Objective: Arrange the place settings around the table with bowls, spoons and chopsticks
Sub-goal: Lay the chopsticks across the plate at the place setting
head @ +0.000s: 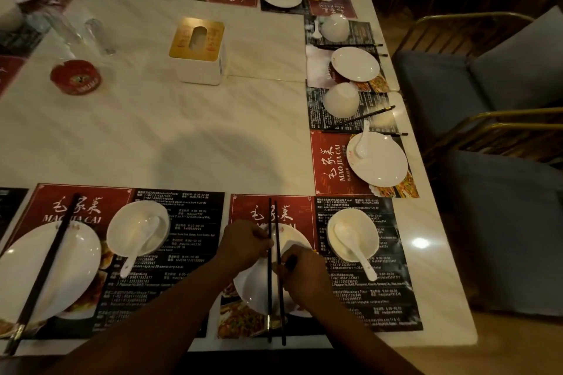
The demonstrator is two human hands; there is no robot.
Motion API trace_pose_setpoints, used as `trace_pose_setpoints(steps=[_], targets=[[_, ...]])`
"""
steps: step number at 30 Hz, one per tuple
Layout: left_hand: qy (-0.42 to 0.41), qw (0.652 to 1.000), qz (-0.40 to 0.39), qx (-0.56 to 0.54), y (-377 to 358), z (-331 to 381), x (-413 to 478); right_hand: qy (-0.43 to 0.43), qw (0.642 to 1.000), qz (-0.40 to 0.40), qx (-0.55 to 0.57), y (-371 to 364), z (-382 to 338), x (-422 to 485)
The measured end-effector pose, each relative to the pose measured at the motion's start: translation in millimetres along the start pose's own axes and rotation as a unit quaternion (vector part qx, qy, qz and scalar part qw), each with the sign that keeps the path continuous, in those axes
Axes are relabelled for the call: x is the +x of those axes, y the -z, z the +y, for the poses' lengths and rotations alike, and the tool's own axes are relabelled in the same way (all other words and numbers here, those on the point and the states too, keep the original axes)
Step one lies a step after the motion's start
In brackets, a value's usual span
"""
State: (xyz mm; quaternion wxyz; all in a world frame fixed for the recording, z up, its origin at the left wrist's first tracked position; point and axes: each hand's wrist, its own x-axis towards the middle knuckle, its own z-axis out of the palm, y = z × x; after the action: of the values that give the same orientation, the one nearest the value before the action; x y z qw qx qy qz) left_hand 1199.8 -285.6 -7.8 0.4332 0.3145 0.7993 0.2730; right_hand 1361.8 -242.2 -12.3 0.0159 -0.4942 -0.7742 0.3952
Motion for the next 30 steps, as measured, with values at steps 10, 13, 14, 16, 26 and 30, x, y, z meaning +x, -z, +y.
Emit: trace_pose_setpoints(steps=[10, 13, 14, 16, 26, 30], targets=[[0.007, 0.998, -0.009, -0.054, -1.7, 3.0, -3.3, 0.003, 0.999, -0.019, 0.031, -0.4, 3.9, 0.6], [0.011, 0.998, -0.011, -0.057, -1.9, 4.1, -4.9, 0.01, 0.999, -0.02, 0.041, -0.1, 3.5, -0.2], [0.012, 0.998, -0.01, -0.057, -1.8, 4.4, -5.1, 0.013, 0.999, -0.02, 0.042, -0.3, 3.7, 0.1], [0.014, 0.998, -0.01, -0.061, -1.6, 5.2, -5.1, 0.018, 0.999, -0.018, 0.046, -0.3, 4.2, 0.3], [0.009, 0.998, -0.013, -0.065, -0.1, 7.9, -7.5, 0.011, 0.998, -0.02, 0.054, -4.7, 6.8, 2.5], [0.01, 0.998, -0.015, -0.061, -0.2, 8.6, -7.8, 0.006, 0.998, -0.026, 0.061, -5.2, 7.0, 3.5]])
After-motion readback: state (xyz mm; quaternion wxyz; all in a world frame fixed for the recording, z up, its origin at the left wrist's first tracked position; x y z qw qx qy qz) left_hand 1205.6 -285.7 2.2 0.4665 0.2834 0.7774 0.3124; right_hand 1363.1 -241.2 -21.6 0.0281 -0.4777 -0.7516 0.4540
